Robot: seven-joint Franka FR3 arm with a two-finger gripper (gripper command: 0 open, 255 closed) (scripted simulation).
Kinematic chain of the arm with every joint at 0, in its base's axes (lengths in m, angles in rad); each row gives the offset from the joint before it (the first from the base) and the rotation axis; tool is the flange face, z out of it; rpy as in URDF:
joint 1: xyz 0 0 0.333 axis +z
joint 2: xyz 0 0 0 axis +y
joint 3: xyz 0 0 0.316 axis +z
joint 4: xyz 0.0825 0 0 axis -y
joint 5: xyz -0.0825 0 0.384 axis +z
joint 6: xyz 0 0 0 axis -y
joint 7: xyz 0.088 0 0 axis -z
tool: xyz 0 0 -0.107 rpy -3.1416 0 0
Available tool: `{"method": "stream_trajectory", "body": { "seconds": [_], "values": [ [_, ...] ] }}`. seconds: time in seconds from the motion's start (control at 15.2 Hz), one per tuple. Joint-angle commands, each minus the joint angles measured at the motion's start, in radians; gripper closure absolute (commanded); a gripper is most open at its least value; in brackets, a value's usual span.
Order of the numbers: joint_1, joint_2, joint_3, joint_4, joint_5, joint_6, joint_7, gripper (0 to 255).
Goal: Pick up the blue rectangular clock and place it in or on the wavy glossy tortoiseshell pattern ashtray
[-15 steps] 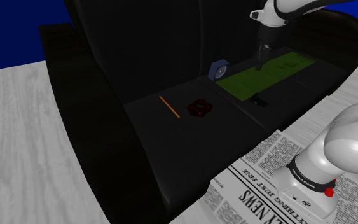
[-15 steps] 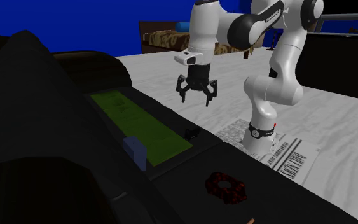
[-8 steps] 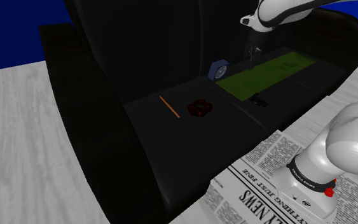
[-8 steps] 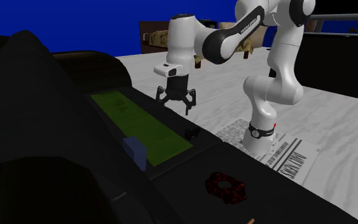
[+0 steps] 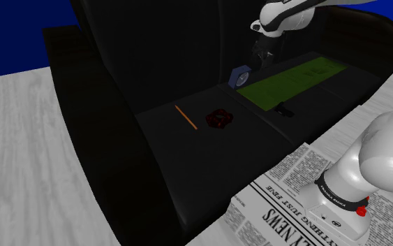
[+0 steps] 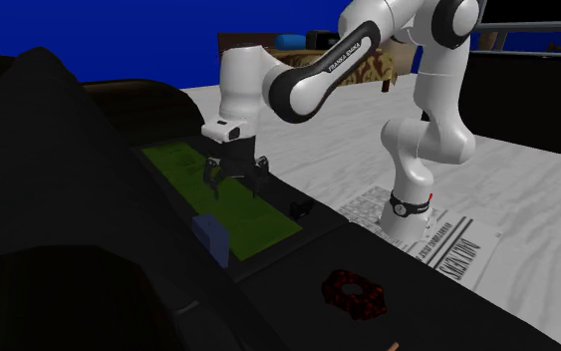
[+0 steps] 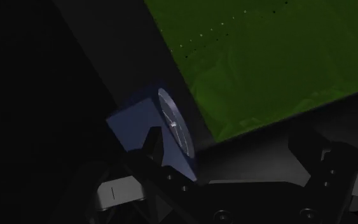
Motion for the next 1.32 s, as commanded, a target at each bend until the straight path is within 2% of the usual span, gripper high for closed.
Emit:
{"method": "stream_trajectory", "body": {
  "seconds": [0.0, 0.26, 0.79, 1.25],
  "values": [
    [-0.009, 0.089, 0.001, 0.064, 0.077, 0.023, -0.122, 0],
    [-0.057, 0.25, 0.045, 0.217, 0.202, 0.022, -0.319, 0],
    [-0.076, 0.322, 0.069, 0.209, 0.249, 0.095, -0.352, 0],
    [-0.074, 0.322, 0.066, 0.209, 0.25, 0.095, -0.353, 0]
  ]
}}
